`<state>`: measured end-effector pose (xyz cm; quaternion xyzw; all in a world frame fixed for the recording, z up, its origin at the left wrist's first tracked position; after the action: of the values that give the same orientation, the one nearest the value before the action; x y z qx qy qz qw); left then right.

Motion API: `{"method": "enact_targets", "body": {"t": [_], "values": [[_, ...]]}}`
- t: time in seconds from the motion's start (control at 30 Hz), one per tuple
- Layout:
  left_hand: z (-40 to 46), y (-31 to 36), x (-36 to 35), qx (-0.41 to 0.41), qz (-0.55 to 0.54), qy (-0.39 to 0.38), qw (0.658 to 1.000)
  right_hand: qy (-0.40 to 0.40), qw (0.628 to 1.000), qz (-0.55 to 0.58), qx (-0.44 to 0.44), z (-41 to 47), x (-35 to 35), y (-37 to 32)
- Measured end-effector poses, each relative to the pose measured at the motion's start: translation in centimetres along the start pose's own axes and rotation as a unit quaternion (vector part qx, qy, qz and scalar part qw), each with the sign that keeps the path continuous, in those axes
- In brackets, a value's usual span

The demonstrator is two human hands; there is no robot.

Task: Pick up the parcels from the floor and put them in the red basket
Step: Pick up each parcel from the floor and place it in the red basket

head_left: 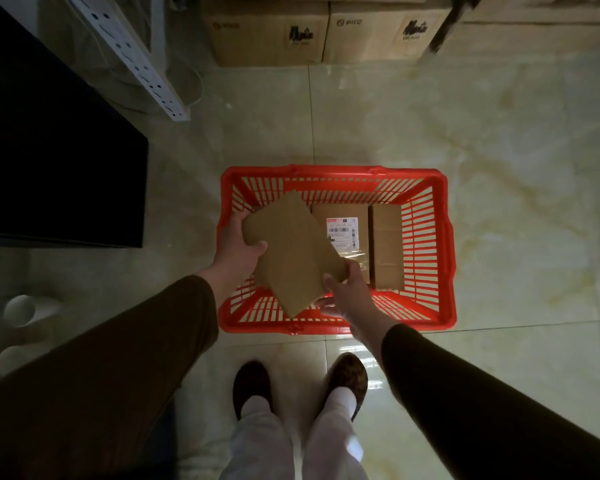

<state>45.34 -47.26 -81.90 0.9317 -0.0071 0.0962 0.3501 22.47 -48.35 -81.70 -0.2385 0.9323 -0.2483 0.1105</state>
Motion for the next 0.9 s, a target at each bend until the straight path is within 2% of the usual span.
{"method": "enact_targets", "body": {"t": [0.13, 0.37, 0.57, 0.67, 0.8, 0.9], "values": [[1.1, -0.5, 0.1, -0.014, 0.046, 0.006, 0.999, 0.006, 0.999, 0.045, -0.009, 1.2, -0.5, 0.5], [1.1, -1.1, 0.2, -0.024, 0.020, 0.021, 0.999, 0.040, 0.998, 0.045, 0.013, 1.3, -0.8, 0.6], [1.4, -0.4, -1.1, -0.016, 0.009, -0.011, 1.000, 0.170, 0.982, -0.081, 0.033, 1.9, -0.9, 0.6], [1.8, 0.2, -0.9, -0.028, 0.021, -0.005, 0.999, 0.145, 0.986, -0.075, 0.024, 1.9, -1.4, 0.5], [2.5, 0.6, -0.1, -0.022, 0.071, 0.008, 0.997, 0.071, 0.997, 0.012, -0.020, 2.2, -2.5, 0.8], [2.9, 0.4, 0.1, -0.019, 0.102, -0.033, 0.994, 0.041, 0.994, 0.081, -0.061, 3.0, -3.6, 1.2]]}}
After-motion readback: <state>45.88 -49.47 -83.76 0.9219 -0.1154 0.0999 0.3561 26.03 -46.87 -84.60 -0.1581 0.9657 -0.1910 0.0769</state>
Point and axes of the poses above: each hand's wrist, its own z-axis towards the middle knuckle, its own x-axis out of the back of the hand, y = z × x, the point moved 3 cm from there along z, towards the middle knuckle, and after that the axes turned 14 degrees about -y, right-handed, at the moved point
